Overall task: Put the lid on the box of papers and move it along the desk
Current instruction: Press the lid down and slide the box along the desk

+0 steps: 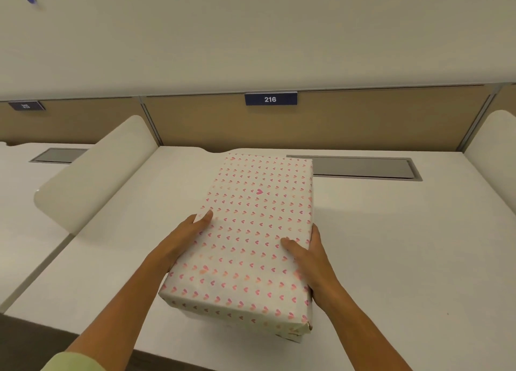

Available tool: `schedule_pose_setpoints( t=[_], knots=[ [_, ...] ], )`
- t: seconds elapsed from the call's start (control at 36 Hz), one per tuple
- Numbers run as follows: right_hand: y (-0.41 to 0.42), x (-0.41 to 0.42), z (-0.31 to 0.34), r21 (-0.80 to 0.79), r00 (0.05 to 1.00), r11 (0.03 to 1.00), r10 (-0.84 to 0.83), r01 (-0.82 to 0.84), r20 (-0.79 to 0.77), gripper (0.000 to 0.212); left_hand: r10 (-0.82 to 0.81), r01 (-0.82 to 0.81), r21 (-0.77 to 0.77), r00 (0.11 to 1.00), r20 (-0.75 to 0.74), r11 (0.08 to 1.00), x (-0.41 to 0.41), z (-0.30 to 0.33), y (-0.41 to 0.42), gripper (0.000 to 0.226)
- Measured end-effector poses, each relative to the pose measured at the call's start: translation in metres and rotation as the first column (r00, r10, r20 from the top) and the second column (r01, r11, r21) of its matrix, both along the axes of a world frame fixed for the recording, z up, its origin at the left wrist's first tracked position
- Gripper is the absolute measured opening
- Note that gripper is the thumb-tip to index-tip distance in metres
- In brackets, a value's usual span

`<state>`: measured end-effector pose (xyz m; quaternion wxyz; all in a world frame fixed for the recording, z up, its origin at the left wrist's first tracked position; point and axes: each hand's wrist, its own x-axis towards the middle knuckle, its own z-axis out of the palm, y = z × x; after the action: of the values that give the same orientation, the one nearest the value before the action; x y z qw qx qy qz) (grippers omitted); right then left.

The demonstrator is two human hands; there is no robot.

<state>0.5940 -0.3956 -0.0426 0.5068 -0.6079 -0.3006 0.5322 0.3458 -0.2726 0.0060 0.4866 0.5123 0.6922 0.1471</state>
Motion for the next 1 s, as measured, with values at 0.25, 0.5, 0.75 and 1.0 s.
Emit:
schedule_pose_setpoints(
  t=[0.25,0.5,0.75,1.0],
  knots=[
    [0.03,-0.032,0.019,0.038,0.999,0.998,0.045,-0.046,0.022,0.074,0.003,-0.003,0.06,1.0,-0.003,0.998,-0.038,0.023,0.02,0.106],
    [0.075,-0.08,0.032,0.068,0.998,0.996,0.055,-0.058,0.044,0.067,-0.004,0.004,0.081,1.0,-0.004,0.997,-0.09,0.043,0.06,0.107],
    [0.135,-0.142,0.055,0.107,0.996,0.992,0.056,-0.063,0.071,0.093,-0.058,0.059,0.139,0.998,-0.013,0.988,-0.153,0.061,0.124,0.109],
    [0.201,-0.212,0.065,0.151,0.991,0.982,0.104,-0.117,0.088,0.097,-0.083,0.092,0.207,0.995,-0.05,0.974,-0.226,0.07,0.189,0.081]
  ],
)
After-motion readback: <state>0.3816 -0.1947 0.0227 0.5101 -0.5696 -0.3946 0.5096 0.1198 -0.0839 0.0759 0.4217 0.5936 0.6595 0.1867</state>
